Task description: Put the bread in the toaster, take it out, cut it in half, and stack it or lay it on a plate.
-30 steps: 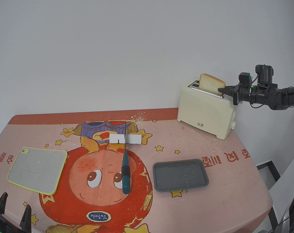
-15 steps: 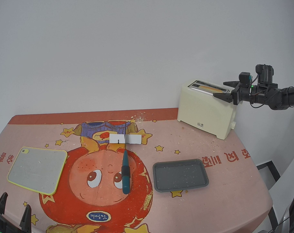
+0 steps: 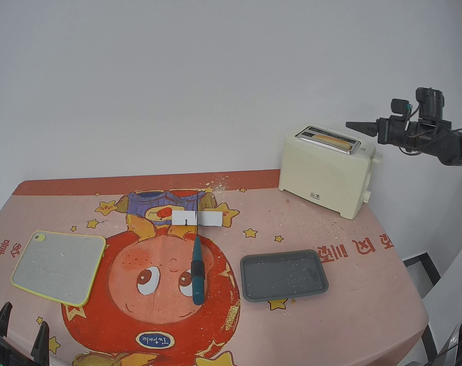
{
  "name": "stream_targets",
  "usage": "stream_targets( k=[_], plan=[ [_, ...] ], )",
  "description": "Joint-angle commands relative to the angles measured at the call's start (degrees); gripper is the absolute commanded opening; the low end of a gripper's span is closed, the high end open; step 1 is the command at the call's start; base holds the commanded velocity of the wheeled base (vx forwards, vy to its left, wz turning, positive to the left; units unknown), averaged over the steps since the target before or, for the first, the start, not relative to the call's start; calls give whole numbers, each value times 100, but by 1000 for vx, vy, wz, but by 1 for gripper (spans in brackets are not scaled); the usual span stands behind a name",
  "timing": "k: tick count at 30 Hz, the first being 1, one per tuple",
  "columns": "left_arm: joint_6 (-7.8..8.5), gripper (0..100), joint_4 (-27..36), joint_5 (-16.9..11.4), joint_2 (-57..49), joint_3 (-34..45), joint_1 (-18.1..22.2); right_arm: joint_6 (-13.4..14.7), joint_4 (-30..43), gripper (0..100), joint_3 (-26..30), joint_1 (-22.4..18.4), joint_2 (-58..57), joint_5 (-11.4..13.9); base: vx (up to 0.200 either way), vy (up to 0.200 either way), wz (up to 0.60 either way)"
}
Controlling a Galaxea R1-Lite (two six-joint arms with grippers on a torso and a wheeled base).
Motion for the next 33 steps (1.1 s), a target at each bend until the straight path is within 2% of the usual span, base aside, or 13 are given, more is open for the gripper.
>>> stream_targets(
  k=[1,4,5,6,7,8,10,13,19,24,25,26,33],
  plan=[
    [11,100,0,4,-31,101,4,354,999,100,1386,-1177,-1679,-132,0,0,0],
    [11,100,0,-4,-31,101,4,362,1930,100,1843,-1748,-2013,-149,0,0,0],
    [11,100,-9,-4,-31,101,-4,354,2009,100,1878,-1792,-2013,-149,0,0,0],
    [11,100,0,-13,-31,101,-4,371,2352,100,2107,-1968,-2004,-263,0,0,0],
    [11,100,0,-13,-31,101,-4,371,2352,100,2107,-1968,-2004,-263,0,0,0],
    [11,100,-9,-13,-31,101,-4,380,2405,100,2415,-2020,-1916,-430,0,0,0],
    [11,100,-9,-13,-31,101,-4,371,2352,100,2669,-2003,-1653,-536,0,0,0],
    [11,100,0,-13,-31,101,-4,371,2018,100,2959,-1889,-1231,-562,0,0,0],
    [3,100,-9,-4,-31,101,-4,433,700,100,3592,-1282,-791,-589,0,0,0],
    [3,100,-9,-4,-31,101,-4,635,-311,100,3689,-1150,-211,-676,0,0,0],
    [3,100,0,-4,-31,101,-4,644,-346,0,3689,-1150,-202,-685,0,0,0],
    [3,100,-9,-4,-31,101,-4,732,-645,0,3715,-1150,-53,-694,0,0,0],
    [3,100,-9,-4,-31,101,4,863,-1278,0,3698,-1045,132,-676,0,0,0]
  ],
)
